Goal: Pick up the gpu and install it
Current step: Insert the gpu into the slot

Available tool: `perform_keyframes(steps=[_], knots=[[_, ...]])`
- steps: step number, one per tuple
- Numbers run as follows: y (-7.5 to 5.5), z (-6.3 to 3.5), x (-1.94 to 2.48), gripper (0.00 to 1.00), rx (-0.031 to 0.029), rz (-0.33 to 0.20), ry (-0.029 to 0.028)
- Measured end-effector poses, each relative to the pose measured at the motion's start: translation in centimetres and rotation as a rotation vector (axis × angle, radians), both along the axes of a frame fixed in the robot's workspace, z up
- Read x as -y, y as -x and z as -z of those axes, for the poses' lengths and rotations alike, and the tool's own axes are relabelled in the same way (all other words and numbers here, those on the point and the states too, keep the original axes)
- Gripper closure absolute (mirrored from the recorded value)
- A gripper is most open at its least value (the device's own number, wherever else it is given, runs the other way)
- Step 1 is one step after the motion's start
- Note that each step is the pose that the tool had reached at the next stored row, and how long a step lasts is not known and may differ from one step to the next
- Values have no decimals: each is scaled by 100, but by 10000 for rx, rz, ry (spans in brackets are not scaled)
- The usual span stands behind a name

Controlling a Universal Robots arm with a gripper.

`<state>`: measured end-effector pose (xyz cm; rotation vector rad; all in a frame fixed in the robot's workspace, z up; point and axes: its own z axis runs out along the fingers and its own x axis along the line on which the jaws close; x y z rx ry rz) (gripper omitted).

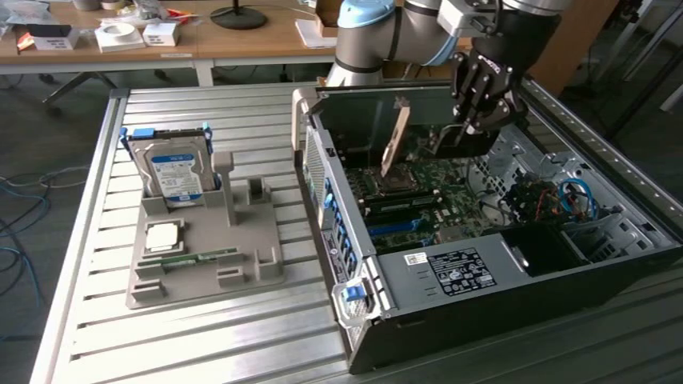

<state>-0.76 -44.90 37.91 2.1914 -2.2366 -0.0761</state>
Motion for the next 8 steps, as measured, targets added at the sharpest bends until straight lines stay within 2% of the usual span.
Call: perform_keyframes(steps=[8], knots=[[29, 89, 6, 74, 0, 59, -1]])
